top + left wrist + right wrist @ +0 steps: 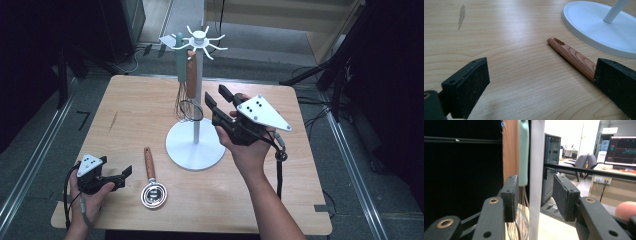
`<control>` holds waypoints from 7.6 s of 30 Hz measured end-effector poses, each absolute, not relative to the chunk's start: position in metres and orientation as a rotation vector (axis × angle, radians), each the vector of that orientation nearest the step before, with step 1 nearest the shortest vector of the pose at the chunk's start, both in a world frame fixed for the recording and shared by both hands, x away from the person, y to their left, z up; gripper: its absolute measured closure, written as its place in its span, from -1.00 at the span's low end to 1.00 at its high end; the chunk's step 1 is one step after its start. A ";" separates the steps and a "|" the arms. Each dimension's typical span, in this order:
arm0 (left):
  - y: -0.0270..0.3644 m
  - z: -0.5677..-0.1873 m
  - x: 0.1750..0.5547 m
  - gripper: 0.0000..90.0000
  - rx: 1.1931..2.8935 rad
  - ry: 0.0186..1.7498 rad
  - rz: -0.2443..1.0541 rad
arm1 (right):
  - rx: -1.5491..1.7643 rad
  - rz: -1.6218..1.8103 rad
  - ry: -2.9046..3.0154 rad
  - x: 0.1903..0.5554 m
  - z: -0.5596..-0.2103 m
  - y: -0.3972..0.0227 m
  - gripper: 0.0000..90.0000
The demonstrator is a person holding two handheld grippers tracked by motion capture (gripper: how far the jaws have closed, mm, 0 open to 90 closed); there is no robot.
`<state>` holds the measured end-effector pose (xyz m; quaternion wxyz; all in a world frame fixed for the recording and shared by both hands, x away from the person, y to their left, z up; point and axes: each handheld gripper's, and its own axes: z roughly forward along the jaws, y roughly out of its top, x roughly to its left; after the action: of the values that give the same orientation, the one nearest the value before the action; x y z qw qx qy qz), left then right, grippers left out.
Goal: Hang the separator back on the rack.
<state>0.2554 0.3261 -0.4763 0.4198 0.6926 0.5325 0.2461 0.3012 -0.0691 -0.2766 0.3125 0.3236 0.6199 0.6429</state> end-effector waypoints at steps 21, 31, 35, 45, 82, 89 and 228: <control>0.297 -0.486 0.252 0.73 1.898 1.294 0.366 | 1.026 1.564 1.681 0.287 -0.353 -0.124 0.02; 0.291 -0.489 0.239 1.00 1.948 1.277 0.315 | 1.067 1.522 1.696 0.274 -0.381 -0.150 -0.04; 0.288 -0.488 0.237 1.00 1.980 1.253 0.300 | 1.091 1.508 1.694 0.271 -0.388 -0.157 -0.06; 0.275 -0.488 0.232 1.00 2.010 1.211 0.274 | 1.159 1.457 1.691 0.262 -0.413 -0.179 -0.13; 0.201 -0.492 0.226 1.00 2.052 1.099 0.185 | 1.275 1.377 1.672 0.248 -0.447 -0.208 -0.12; 0.224 -0.483 0.230 1.00 1.984 1.128 0.233 | 1.270 1.372 1.680 0.248 -0.448 -0.206 -0.12; 0.293 -0.481 0.262 0.62 1.811 1.349 0.388 | 0.879 0.863 2.743 0.257 -0.477 -0.031 0.54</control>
<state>0.2620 0.2926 -0.4811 0.4126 0.7200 0.5362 0.1541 0.2571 -0.0310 -0.4772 0.0673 0.2916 0.9102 0.2863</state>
